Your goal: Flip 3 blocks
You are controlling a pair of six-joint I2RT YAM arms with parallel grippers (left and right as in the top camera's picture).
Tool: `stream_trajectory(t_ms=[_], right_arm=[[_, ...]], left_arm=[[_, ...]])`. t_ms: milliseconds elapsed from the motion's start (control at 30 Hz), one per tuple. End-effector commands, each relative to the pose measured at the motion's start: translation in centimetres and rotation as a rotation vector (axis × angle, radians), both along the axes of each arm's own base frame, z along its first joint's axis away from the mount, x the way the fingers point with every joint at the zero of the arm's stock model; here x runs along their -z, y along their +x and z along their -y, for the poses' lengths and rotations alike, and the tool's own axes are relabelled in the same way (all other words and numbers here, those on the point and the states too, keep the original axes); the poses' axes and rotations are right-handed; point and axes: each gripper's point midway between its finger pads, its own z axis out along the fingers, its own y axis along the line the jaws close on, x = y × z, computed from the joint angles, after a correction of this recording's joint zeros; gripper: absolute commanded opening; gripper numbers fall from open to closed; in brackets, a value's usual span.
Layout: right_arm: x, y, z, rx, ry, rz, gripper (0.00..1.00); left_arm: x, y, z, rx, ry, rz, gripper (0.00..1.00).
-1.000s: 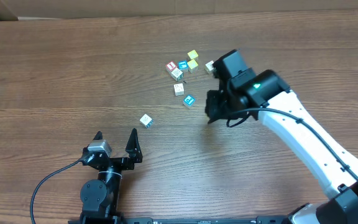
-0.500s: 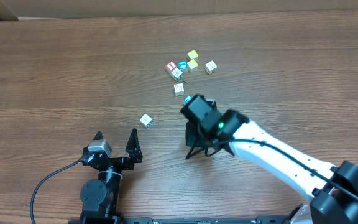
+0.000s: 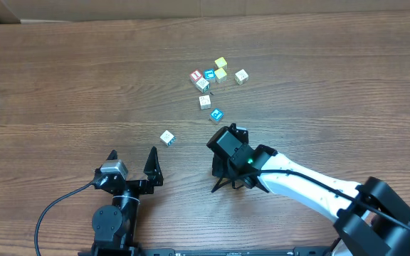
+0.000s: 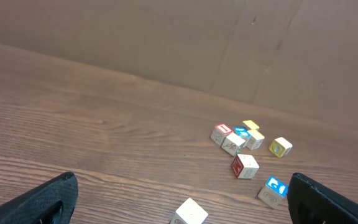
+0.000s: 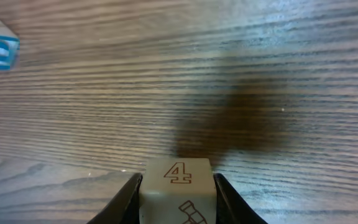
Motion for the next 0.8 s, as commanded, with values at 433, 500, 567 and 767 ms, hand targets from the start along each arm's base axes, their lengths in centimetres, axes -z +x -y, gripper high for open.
stream_trajectory(t_ms=[433, 500, 567, 767], right_arm=[[1.4, 0.3, -0.9, -0.027, -0.03, -0.034, 0.39], [1.2, 0.4, -1.0, -0.026, -0.029, -0.032, 0.43], [0.8, 0.5, -1.2, -0.04, -0.034, -0.03, 0.47], [-2.6, 2.5, -1.0, -0.105, -0.109, 0.023, 0.55]], left_arm=[[-0.1, 0.0, 0.0, 0.004, 0.014, 0.01, 1.0], [-0.1, 0.0, 0.0, 0.004, 0.014, 0.01, 1.0], [-0.1, 0.0, 0.0, 0.004, 0.014, 0.01, 1.0], [-0.1, 0.0, 0.0, 0.004, 0.014, 0.01, 1.0]])
